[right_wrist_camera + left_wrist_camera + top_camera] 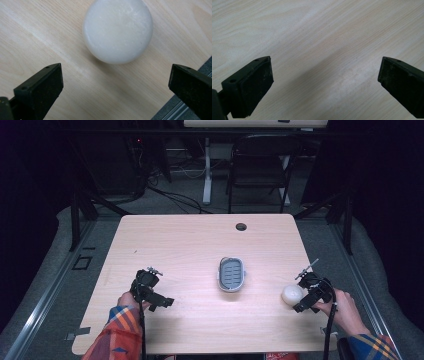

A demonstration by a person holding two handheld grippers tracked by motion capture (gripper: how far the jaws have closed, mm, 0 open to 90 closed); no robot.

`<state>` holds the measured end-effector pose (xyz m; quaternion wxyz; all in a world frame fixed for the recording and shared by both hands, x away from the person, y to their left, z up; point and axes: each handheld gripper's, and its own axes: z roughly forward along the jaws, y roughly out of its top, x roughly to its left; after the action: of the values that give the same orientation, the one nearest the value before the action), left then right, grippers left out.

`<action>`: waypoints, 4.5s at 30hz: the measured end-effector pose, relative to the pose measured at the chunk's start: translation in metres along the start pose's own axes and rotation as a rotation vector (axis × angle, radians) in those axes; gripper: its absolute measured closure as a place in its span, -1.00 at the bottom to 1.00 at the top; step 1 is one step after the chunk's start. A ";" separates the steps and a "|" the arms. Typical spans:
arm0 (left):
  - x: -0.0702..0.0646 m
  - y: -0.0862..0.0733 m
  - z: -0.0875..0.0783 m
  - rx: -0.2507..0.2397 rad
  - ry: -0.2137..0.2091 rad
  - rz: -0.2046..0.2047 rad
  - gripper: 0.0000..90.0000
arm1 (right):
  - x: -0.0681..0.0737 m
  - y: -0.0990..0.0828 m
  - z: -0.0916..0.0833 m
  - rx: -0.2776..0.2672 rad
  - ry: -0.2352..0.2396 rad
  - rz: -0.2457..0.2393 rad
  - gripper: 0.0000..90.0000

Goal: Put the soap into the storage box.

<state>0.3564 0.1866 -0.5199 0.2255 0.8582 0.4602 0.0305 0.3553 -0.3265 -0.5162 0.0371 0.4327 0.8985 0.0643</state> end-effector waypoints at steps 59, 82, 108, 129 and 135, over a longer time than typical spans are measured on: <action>0.000 0.000 0.001 0.008 -0.003 0.008 -1.00 | -0.005 0.056 0.029 0.142 0.021 -0.059 -0.48; 0.000 0.001 0.001 0.009 -0.002 0.009 -1.00 | -0.003 0.056 0.025 0.109 0.023 -0.035 -0.47; 0.000 0.001 0.001 0.009 -0.002 0.008 -1.00 | 0.006 0.077 0.013 0.115 0.002 -0.105 -0.46; -0.001 0.001 0.001 0.012 -0.003 0.004 -1.00 | 0.016 0.094 0.009 0.073 -0.001 -0.120 -0.46; -0.001 0.001 0.002 0.013 -0.002 0.005 -1.00 | 0.017 0.101 0.007 0.086 -0.010 -0.145 -0.46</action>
<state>0.3572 0.1850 -0.5207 0.2201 0.8609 0.4578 0.0271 0.4232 -0.2503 -0.5089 0.0276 0.3680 0.9292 0.0206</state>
